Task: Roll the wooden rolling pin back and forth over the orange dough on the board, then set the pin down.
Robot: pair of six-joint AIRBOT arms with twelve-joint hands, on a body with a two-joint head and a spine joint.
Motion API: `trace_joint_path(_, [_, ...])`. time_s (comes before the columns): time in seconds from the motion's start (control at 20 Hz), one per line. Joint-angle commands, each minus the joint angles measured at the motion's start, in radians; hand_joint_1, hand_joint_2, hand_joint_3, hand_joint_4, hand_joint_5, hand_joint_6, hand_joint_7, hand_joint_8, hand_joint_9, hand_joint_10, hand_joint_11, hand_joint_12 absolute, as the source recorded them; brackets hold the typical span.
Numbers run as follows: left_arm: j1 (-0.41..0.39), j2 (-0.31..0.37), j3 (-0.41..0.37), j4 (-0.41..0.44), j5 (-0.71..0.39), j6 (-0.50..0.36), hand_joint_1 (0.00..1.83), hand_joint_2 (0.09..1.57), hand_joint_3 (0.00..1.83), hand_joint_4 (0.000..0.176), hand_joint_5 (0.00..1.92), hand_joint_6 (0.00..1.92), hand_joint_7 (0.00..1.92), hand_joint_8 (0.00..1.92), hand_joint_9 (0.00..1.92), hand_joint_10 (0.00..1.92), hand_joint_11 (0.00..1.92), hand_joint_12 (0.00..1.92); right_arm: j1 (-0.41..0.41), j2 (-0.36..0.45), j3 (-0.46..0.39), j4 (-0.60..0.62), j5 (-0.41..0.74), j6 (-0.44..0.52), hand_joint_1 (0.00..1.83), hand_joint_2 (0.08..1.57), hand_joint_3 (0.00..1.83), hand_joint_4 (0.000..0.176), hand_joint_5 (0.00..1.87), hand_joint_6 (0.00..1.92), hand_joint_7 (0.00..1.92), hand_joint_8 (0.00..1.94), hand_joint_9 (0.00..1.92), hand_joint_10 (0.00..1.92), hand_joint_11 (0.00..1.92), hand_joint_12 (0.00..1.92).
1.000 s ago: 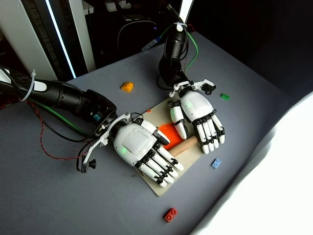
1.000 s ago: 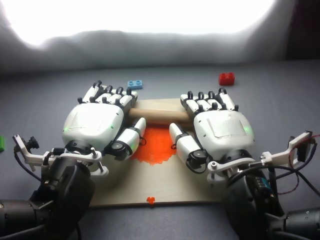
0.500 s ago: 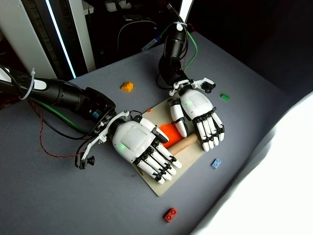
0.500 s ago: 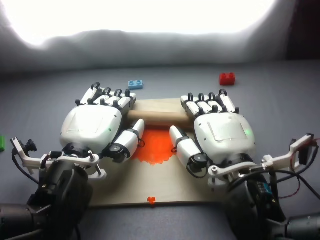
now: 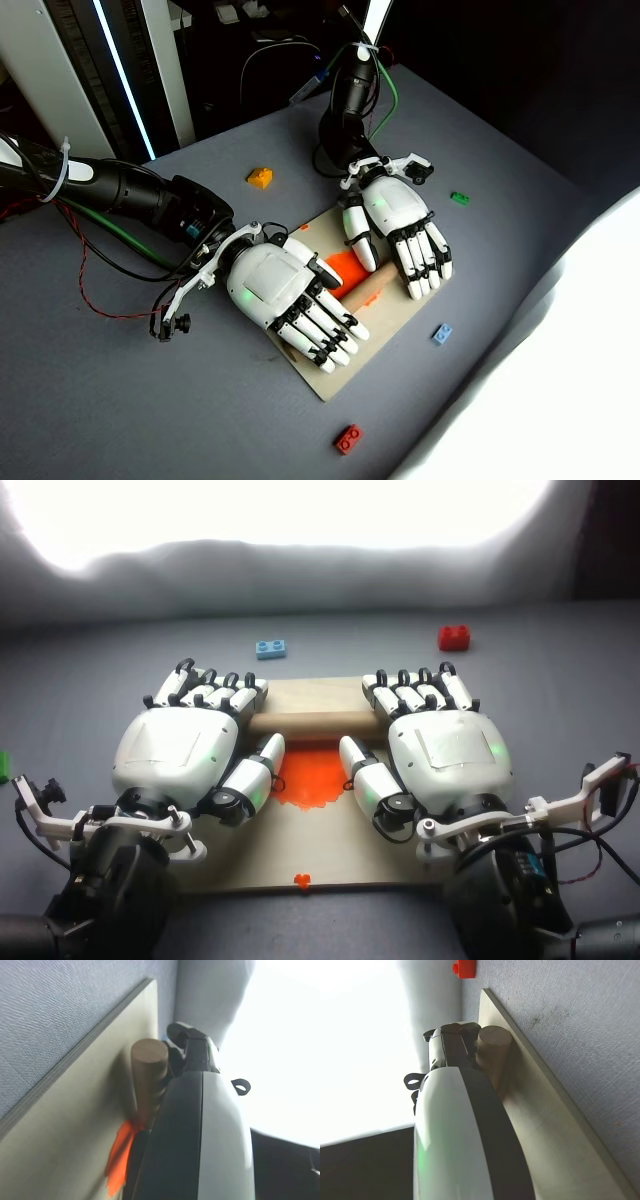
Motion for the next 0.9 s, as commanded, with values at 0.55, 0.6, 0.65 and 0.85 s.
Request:
trace_joint_path(0.55, [0.022, 0.015, -0.030, 0.034, -0.090, -0.036, 0.00, 1.57, 0.11, 0.000, 0.42, 0.01, 0.49, 0.00, 0.38, 0.00, 0.00, 0.65, -0.023, 0.006, -0.029, -0.011, 0.071, -0.007, 0.00, 1.57, 0.05, 0.000, 0.33, 0.00, 0.39, 0.00, 0.37, 0.01, 0.00, 0.87])
trace_joint_path(0.6, [0.024, 0.017, -0.033, 0.040, -0.093, -0.036, 0.00, 1.57, 0.11, 0.000, 0.42, 0.01, 0.49, 0.00, 0.38, 0.00, 0.00, 0.65, -0.024, 0.006, -0.032, -0.011, 0.074, -0.009, 0.00, 1.57, 0.05, 0.000, 0.33, 0.00, 0.39, 0.00, 0.37, 0.01, 0.00, 0.87])
trace_joint_path(0.65, [0.024, 0.017, -0.034, 0.044, -0.094, -0.038, 0.00, 1.57, 0.11, 0.000, 0.41, 0.01, 0.49, 0.00, 0.37, 0.00, 0.00, 0.65, -0.025, 0.007, -0.034, -0.011, 0.076, -0.011, 0.00, 1.57, 0.05, 0.000, 0.33, 0.00, 0.39, 0.00, 0.37, 0.01, 0.00, 0.88])
trace_joint_path(0.85, [0.030, 0.021, -0.039, 0.060, -0.097, -0.048, 0.00, 1.57, 0.09, 0.000, 0.41, 0.00, 0.48, 0.01, 0.36, 0.01, 0.00, 0.59, -0.027, 0.006, -0.044, -0.011, 0.084, -0.022, 0.00, 1.57, 0.04, 0.000, 0.35, 0.01, 0.41, 0.00, 0.40, 0.02, 0.00, 0.91])
